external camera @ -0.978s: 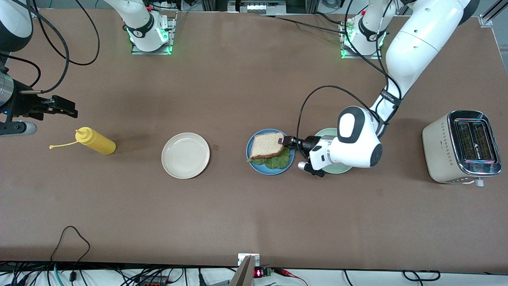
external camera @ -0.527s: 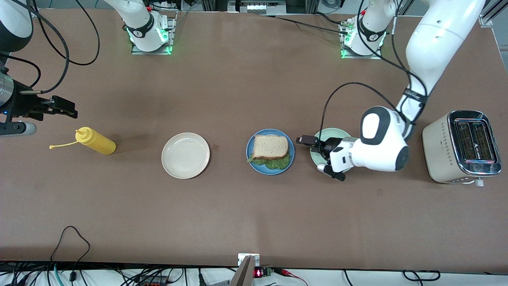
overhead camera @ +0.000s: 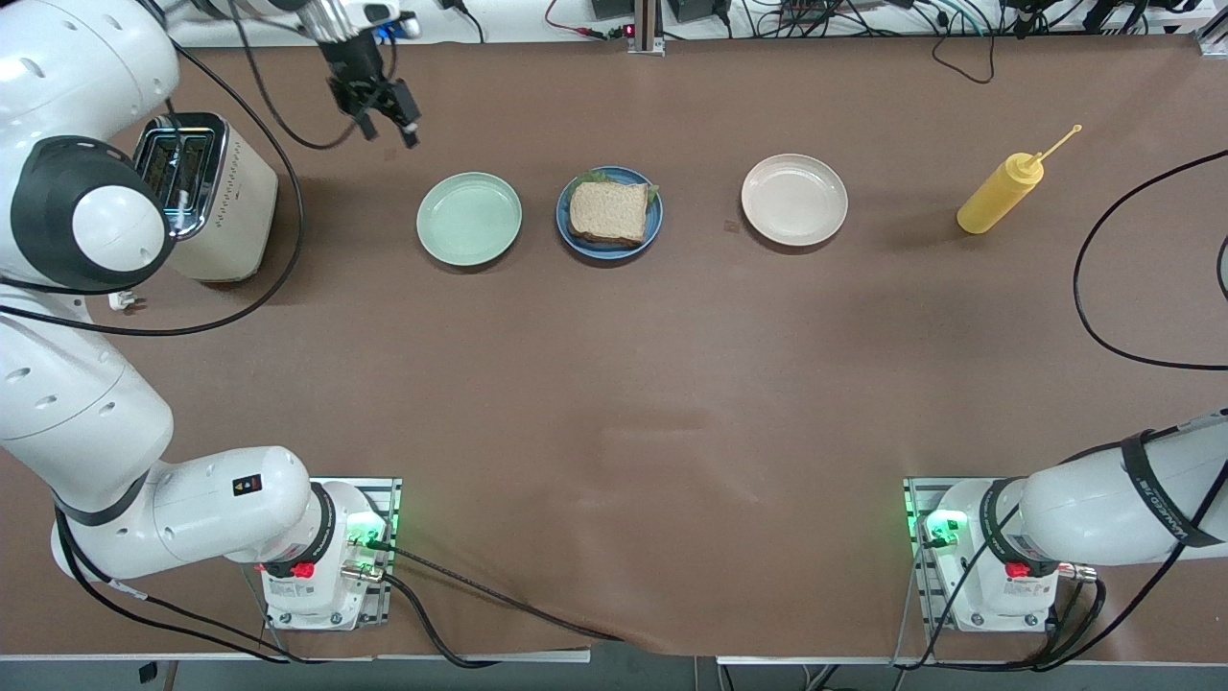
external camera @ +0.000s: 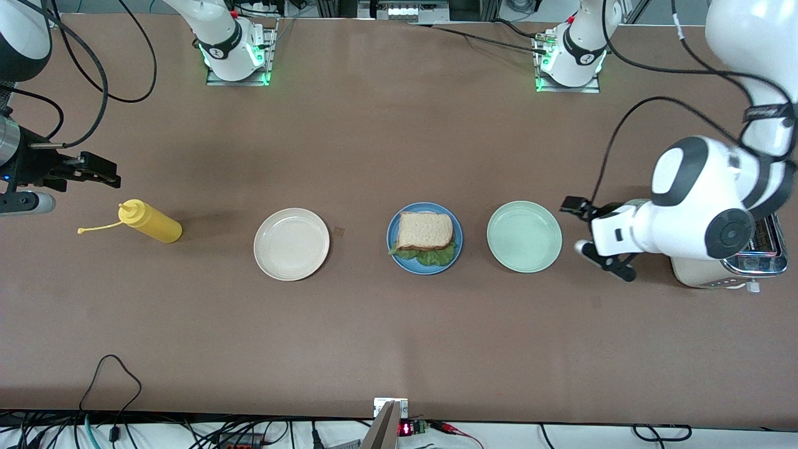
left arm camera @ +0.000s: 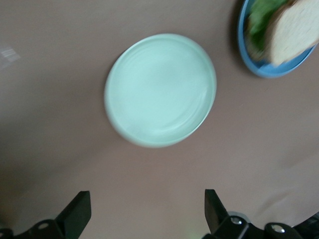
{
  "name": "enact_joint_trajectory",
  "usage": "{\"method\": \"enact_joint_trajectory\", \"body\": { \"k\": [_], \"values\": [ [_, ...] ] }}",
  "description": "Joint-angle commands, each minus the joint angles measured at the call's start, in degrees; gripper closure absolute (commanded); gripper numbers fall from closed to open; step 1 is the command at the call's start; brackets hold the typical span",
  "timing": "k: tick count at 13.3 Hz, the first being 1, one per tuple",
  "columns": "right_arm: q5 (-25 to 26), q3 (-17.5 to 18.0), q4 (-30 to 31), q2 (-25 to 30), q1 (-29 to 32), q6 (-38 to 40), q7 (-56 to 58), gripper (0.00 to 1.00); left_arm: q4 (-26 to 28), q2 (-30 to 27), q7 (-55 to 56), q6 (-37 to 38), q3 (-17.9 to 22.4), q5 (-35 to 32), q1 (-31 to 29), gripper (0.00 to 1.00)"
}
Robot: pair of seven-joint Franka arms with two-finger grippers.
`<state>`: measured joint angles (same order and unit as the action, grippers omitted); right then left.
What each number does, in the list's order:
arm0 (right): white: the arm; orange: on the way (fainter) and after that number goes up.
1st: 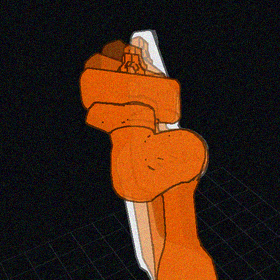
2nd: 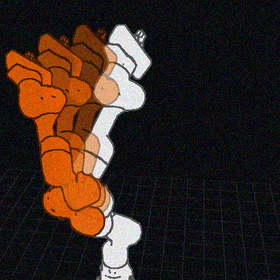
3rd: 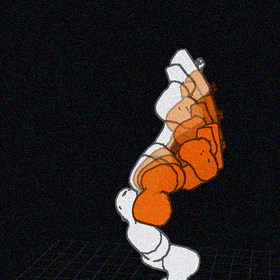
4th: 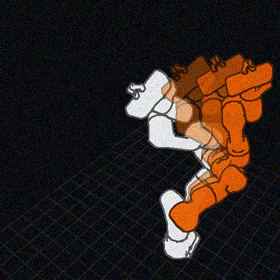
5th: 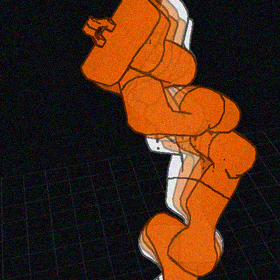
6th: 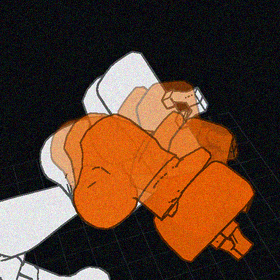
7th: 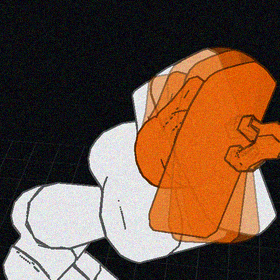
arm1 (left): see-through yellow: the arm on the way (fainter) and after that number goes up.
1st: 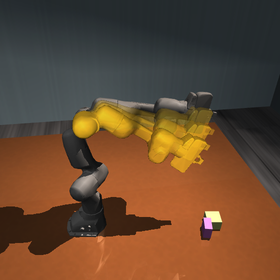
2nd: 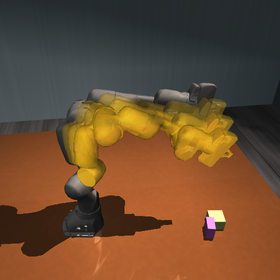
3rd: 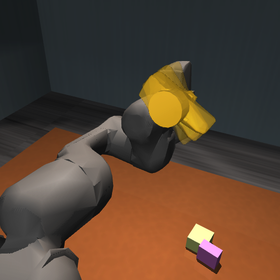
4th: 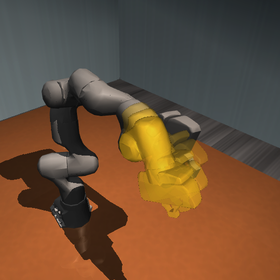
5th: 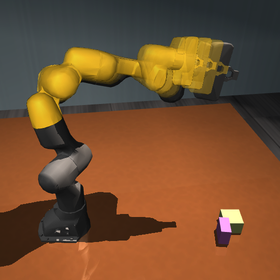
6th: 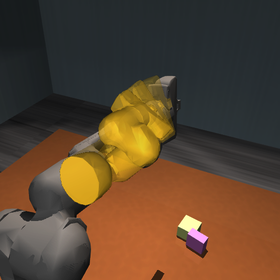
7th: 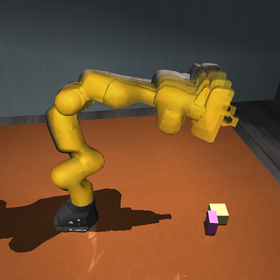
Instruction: Make sandwich in blue plate with both arms
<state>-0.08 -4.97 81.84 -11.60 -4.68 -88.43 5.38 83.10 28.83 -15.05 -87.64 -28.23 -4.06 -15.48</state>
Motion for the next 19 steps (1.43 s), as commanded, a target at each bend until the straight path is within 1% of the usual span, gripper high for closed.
{"method": "enact_joint_trajectory", "body": {
  "k": [1, 2, 3, 4, 5, 6, 7, 8, 9, 10, 11, 12, 16, 19],
  "values": [
    [-0.1, 0.0, 0.1, 0.4, -0.1, -0.3, -0.7, 0.00, -5.4, -3.8, -0.6, 7.7, 0.7, -6.6, 1.0, 0.00],
    [-0.4, 0.0, 0.1, 0.4, 0.1, -0.3, -0.9, 0.00, -5.2, -7.7, 0.1, 7.6, 2.9, -8.4, 2.5, 0.00],
    [-0.4, 0.0, 0.1, 0.4, 0.0, -0.3, -2.5, 0.00, -4.7, -9.8, 0.6, 7.5, 4.3, -7.8, 3.8, 0.00],
    [-0.2, 0.0, 0.1, 0.4, 0.0, -0.4, -4.6, 0.00, -3.9, -12.9, 2.2, 7.3, 8.2, -7.5, 6.0, 0.00],
    [-0.1, 0.0, 0.1, 0.4, 0.1, -0.4, -5.2, 0.00, -1.6, -16.1, 5.3, 5.3, 13.7, -6.7, 10.5, 0.00],
    [0.2, 0.0, 0.2, 0.4, 0.0, -0.7, -5.2, 0.00, 0.5, -18.8, 8.1, 2.7, 19.4, -4.3, 13.3, 0.00],
    [0.2, 0.0, 0.1, 0.4, -0.2, -1.0, -4.7, 0.00, 4.7, -21.9, 8.5, -0.9, 24.0, 1.0, 15.4, 0.00],
    [0.2, 0.0, 0.1, 0.4, -0.2, -1.0, -4.4, 0.00, 9.0, -25.2, 8.5, -5.3, 26.4, 4.4, 15.7, 0.00],
    [0.2, 0.0, 0.0, 0.4, -0.2, -1.0, -4.3, 0.00, 14.1, -28.6, 8.7, -9.9, 26.7, 4.7, 15.7, 0.00],
    [0.2, 0.0, 0.0, 0.4, -0.2, -1.0, -4.3, 0.00, 17.2, -31.2, 8.5, -12.5, 26.7, 4.2, 15.7, 0.00],
    [0.2, 0.0, 0.0, 0.4, -0.1, -1.0, -4.3, 0.00, 18.7, -31.8, 8.5, -12.5, 26.0, 2.7, 15.7, 0.00],
    [0.2, 0.0, 0.0, 0.4, -0.1, -1.0, -4.2, 0.00, 18.5, -31.4, 8.5, -12.2, 25.3, 2.0, 15.6, 0.00],
    [0.2, 0.0, 0.0, 0.4, -0.1, -1.1, -4.2, 0.00, 17.6, -30.6, 8.5, -10.2, 25.2, 1.9, 15.1, 0.00],
    [0.2, 0.0, 0.0, 0.4, -0.1, -1.1, -4.3, 0.00, 16.2, -30.1, 9.2, -10.1, 25.0, 1.9, 15.7, 0.00]
  ]
}}
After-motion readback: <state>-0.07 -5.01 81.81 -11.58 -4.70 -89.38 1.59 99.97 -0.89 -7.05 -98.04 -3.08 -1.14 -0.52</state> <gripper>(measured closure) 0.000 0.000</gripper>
